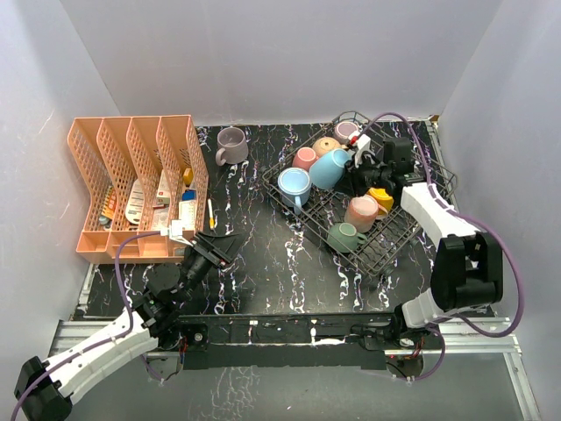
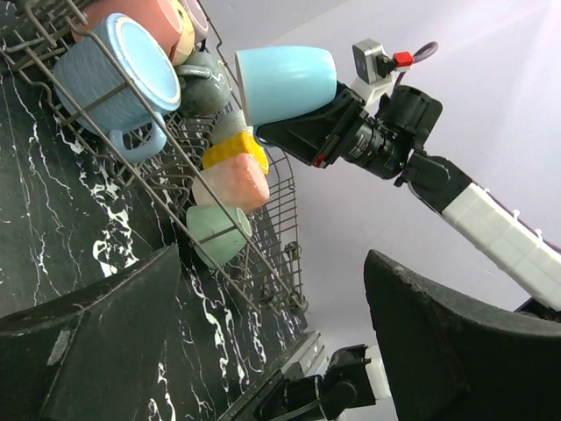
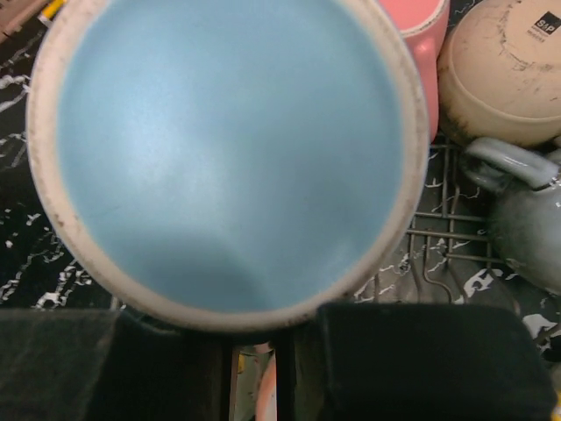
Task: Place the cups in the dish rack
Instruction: Turn the cup upside down in the dish rack.
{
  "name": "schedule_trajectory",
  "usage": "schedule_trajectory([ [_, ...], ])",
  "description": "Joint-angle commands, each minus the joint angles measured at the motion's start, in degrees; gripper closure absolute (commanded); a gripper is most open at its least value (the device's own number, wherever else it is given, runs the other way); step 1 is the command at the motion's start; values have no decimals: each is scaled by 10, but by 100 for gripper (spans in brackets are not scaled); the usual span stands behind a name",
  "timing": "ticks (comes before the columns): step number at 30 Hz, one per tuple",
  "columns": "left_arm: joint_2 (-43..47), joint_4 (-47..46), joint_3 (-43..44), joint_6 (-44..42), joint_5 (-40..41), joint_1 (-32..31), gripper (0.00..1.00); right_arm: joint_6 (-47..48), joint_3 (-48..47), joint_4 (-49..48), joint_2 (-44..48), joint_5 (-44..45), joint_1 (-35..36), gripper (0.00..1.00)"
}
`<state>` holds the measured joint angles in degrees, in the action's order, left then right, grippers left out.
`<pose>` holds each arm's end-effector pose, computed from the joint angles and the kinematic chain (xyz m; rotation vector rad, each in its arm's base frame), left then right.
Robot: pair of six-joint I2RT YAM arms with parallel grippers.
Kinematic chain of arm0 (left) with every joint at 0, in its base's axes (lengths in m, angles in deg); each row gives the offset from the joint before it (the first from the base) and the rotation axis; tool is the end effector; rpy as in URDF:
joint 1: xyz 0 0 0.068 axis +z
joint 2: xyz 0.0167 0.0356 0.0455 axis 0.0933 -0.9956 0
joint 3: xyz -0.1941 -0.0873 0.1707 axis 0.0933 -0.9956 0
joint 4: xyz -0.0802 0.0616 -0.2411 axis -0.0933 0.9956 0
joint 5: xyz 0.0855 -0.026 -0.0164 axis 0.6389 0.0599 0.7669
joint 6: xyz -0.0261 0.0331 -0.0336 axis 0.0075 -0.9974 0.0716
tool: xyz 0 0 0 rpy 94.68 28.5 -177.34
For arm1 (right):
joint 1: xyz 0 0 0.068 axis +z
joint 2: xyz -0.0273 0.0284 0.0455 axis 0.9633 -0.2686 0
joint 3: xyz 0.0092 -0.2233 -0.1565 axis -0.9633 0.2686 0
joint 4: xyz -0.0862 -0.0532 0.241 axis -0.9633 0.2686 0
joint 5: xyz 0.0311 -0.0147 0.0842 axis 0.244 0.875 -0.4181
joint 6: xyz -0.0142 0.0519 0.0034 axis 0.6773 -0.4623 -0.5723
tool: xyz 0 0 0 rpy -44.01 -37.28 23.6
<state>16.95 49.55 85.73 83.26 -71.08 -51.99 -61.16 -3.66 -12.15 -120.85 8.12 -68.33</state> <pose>0.0982 -0.0927 0.2236 -0.3970 1.4460 -1.4234 0.3156 0.0579 0.2683 -0.8034 1.9867 0.7280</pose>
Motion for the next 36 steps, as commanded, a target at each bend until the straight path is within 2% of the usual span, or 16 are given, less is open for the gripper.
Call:
schedule_trajectory([
  [1,16,32,32,-21,-4,0,16,89,-72,5,-17,10,-1,92],
  [17,78,103,34,-29,13,0,16,260,-171,100,-109,32,-5,92],
  [36,100,135,41,-35,20,0,16,340,-227,159,-182,65,-9,92],
])
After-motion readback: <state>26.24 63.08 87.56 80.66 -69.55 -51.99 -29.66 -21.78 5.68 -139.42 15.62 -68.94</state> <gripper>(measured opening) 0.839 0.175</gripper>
